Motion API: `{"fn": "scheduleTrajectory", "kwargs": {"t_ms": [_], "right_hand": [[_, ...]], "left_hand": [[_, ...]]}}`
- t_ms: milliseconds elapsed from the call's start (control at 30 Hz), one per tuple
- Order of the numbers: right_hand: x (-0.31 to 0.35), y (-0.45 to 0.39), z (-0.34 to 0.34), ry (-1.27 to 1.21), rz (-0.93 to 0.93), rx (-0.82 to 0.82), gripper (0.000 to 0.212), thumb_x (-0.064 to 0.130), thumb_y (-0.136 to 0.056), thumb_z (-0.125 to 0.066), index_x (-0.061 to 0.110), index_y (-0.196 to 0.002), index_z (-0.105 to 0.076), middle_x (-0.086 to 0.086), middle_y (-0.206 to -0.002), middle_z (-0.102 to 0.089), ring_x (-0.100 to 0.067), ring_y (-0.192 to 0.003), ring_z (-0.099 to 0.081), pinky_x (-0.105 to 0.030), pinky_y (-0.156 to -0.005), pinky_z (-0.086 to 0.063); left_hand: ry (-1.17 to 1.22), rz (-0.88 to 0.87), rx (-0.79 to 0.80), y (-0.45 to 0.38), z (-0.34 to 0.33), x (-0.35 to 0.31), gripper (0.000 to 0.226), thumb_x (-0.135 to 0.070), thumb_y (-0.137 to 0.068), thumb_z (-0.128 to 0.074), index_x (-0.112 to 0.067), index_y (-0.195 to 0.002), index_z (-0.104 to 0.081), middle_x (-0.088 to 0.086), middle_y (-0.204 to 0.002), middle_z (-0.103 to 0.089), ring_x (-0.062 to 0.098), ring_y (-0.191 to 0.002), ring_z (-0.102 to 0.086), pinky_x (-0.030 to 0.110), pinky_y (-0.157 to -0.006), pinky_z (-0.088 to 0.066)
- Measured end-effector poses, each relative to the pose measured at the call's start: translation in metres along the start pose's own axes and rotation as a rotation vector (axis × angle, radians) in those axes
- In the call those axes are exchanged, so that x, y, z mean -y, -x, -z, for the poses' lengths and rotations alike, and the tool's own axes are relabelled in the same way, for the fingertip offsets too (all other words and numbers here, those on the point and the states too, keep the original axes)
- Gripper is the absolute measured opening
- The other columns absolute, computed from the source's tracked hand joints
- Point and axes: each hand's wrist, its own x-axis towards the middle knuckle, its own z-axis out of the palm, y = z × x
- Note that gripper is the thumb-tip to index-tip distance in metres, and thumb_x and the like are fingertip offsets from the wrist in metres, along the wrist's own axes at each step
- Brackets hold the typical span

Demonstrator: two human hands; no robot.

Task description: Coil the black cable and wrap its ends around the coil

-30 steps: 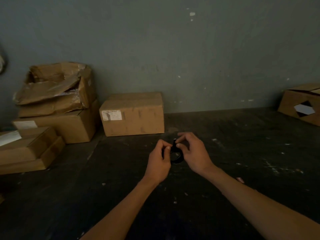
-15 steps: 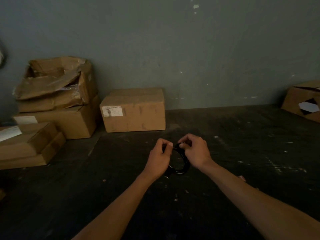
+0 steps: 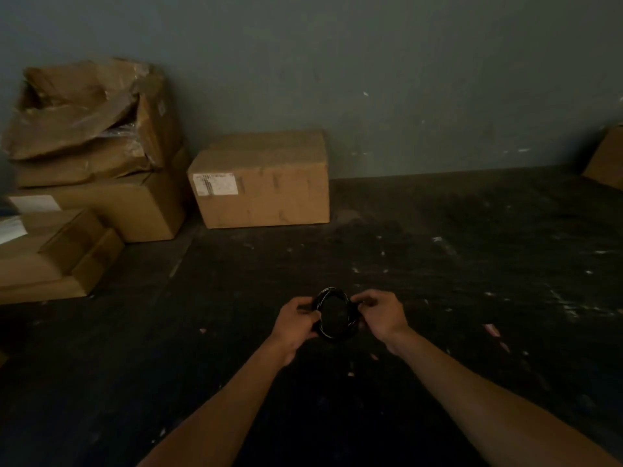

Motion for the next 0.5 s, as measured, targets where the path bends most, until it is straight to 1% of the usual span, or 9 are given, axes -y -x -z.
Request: {"fn": "scheduleTrajectory", "kwargs": {"t_ms": [67,167,233,267,300,367,433,467,500], "right_hand": [[-0.017,-0.005,-0.008,0.067,-0.047,0.036,0.028,0.002,-0.094,-0.052,0.019,-0.108,-0.069,-0.006,-0.116,-0.065,-0.016,-0.085,-0.067,-0.030,-0.072,-0.059],[-0.035,-0.008,-0.018,0.132,-0.121,0.106,0.030,0.002,-0.094,-0.052,0.019,-0.113,-0.068,-0.001,-0.111,-0.064,-0.015,-0.089,-0.066,-0.033,-0.083,-0.059],[-0.043,-0.009,-0.021,0.152,-0.154,0.146,0.030,0.003,-0.095,-0.051,0.017,-0.116,-0.066,-0.001,-0.106,-0.064,-0.014,-0.086,-0.066,-0.032,-0.082,-0.059],[-0.046,-0.009,-0.023,0.166,-0.162,0.162,0.030,0.003,-0.095,-0.051,0.016,-0.118,-0.066,-0.003,-0.106,-0.065,-0.015,-0.087,-0.066,-0.032,-0.082,-0.059],[-0.049,-0.009,-0.023,0.181,-0.163,0.176,0.030,0.004,-0.096,-0.051,0.016,-0.119,-0.065,-0.005,-0.109,-0.066,-0.016,-0.090,-0.066,-0.032,-0.085,-0.058],[-0.055,-0.009,-0.024,0.215,-0.145,0.203,0.029,0.008,-0.096,-0.050,0.016,-0.121,-0.064,-0.007,-0.115,-0.066,-0.017,-0.096,-0.065,-0.032,-0.089,-0.056],[-0.057,-0.009,-0.024,0.245,-0.127,0.233,0.031,0.010,-0.098,-0.048,0.017,-0.125,-0.062,-0.007,-0.120,-0.065,-0.015,-0.096,-0.063,-0.029,-0.087,-0.053],[-0.057,-0.008,-0.023,0.262,-0.116,0.247,0.033,0.010,-0.098,-0.047,0.017,-0.127,-0.061,-0.007,-0.124,-0.063,-0.014,-0.098,-0.062,-0.027,-0.085,-0.052],[-0.058,-0.008,-0.022,0.279,-0.102,0.260,0.035,0.011,-0.098,-0.046,0.018,-0.129,-0.059,-0.006,-0.128,-0.061,-0.015,-0.102,-0.062,-0.025,-0.083,-0.052]], "left_hand": [[-0.077,0.036,-0.016,-0.013,0.002,0.013,0.040,-0.002,-0.091,-0.059,-0.012,-0.129,-0.051,0.008,-0.123,-0.060,0.019,-0.104,-0.061,0.032,-0.081,-0.055],[-0.201,0.083,-0.019,-0.024,0.003,0.030,0.041,-0.002,-0.091,-0.059,-0.015,-0.129,-0.053,0.004,-0.114,-0.061,0.019,-0.104,-0.061,0.036,-0.089,-0.054],[-0.308,0.083,-0.018,-0.030,0.003,0.039,0.043,-0.004,-0.091,-0.058,-0.014,-0.133,-0.052,0.006,-0.122,-0.060,0.019,-0.108,-0.060,0.037,-0.095,-0.052],[-0.365,0.070,-0.022,-0.033,0.003,0.043,0.043,-0.006,-0.092,-0.058,-0.014,-0.134,-0.051,0.007,-0.127,-0.059,0.018,-0.109,-0.060,0.035,-0.096,-0.051],[-0.422,0.054,-0.026,-0.035,0.003,0.046,0.043,-0.008,-0.093,-0.056,-0.014,-0.135,-0.051,0.008,-0.131,-0.058,0.016,-0.107,-0.059,0.031,-0.094,-0.051],[-0.514,0.014,-0.035,-0.037,0.003,0.051,0.041,-0.011,-0.095,-0.052,-0.015,-0.136,-0.052,0.008,-0.134,-0.057,0.011,-0.099,-0.058,0.020,-0.081,-0.049],[-0.574,-0.008,-0.028,-0.038,0.003,0.054,0.041,-0.012,-0.096,-0.049,-0.016,-0.137,-0.051,0.007,-0.134,-0.057,0.006,-0.091,-0.058,0.014,-0.068,-0.045],[-0.597,-0.009,-0.018,-0.037,0.004,0.055,0.041,-0.012,-0.097,-0.048,-0.016,-0.138,-0.050,0.008,-0.134,-0.057,0.006,-0.090,-0.059,0.015,-0.068,-0.046],[-0.609,-0.008,-0.012,-0.037,0.004,0.054,0.041,-0.013,-0.097,-0.047,-0.016,-0.138,-0.049,0.008,-0.135,-0.056,0.008,-0.094,-0.061,0.018,-0.074,-0.050]]}}
